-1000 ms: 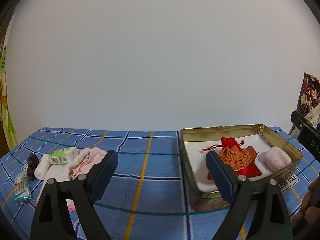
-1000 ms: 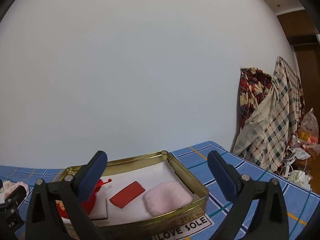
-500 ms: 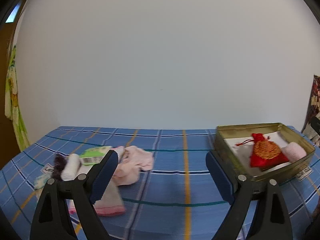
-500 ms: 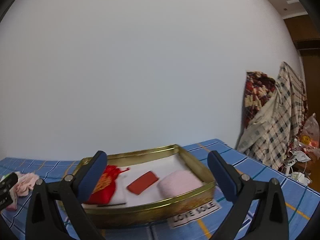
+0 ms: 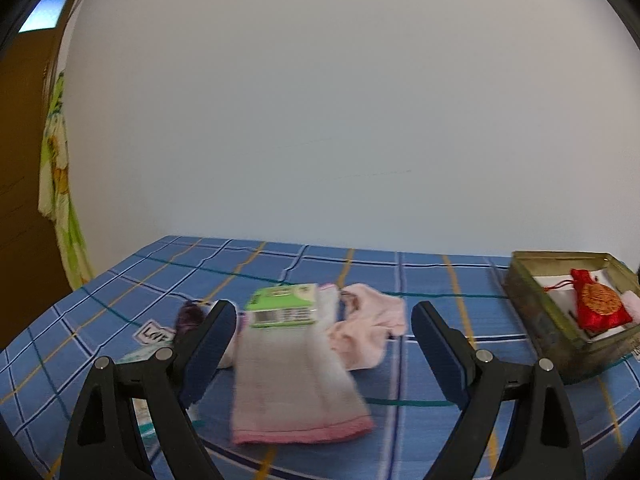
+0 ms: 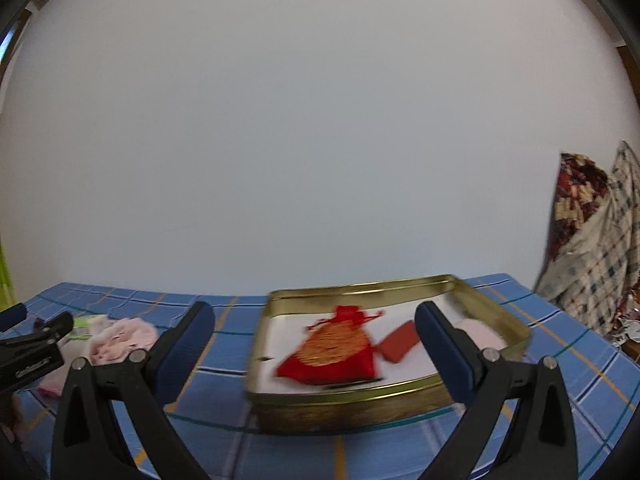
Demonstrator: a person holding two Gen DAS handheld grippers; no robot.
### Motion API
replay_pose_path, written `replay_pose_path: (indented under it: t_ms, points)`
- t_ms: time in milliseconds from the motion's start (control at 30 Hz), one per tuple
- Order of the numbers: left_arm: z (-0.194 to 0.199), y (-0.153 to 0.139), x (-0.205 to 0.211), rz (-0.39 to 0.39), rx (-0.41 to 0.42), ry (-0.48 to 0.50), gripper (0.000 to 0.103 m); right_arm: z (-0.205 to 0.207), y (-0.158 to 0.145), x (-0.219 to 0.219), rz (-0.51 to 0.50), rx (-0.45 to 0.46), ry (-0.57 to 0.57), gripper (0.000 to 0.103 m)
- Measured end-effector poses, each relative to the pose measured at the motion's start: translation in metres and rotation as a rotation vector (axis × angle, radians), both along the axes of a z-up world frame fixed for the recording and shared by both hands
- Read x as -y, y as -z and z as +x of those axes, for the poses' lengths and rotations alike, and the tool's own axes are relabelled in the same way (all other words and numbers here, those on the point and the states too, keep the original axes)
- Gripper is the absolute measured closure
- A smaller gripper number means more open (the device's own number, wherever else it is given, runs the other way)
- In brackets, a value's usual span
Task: Organize soft objects
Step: 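Withdraw both tools from the tin toward the remaining cloth items, then grasp the cotton-swab bag with the left tool while the right tool grasps the purple scrunchie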
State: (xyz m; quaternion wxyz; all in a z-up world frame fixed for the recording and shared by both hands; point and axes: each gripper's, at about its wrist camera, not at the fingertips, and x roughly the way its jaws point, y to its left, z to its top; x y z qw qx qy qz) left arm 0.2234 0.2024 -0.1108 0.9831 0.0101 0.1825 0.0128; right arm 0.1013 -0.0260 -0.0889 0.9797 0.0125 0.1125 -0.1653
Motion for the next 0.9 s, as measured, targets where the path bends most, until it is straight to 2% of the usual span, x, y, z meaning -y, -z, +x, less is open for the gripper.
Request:
replay_pose_path:
  t_ms: [133, 333, 500, 667, 800, 900]
  points:
    - [0.007, 0.002, -0.02, -0.02, -0.033, -0.045, 0.012, 0.009, 0.004, -0.021, 0.009, -0.022, -0.062, 0.001]
    - [0.016, 0.01, -0.053, -0.017, -0.115, -0.259, 0.012, 0.021, 0.009, -0.054, 0.014, -0.043, -0.144, 0.001]
    - [0.029, 0.025, -0.098, -0.161, -0.247, -0.413, 0.012, 0.029, 0.011, -0.073, 0.02, -0.053, -0.206, 0.001]
    - [0.039, 0.046, -0.123, -0.241, -0.374, -0.463, 0.012, 0.035, 0.014, -0.085, 0.041, -0.071, -0.252, 0.001]
    - [0.049, 0.064, -0.136, -0.284, -0.47, -0.452, 0.012, 0.037, 0.015, -0.085, 0.063, -0.082, -0.287, 0.001]
    - [0.049, 0.063, -0.137, -0.251, -0.482, -0.419, 0.012, 0.035, 0.016, -0.083, 0.065, -0.083, -0.293, 0.001]
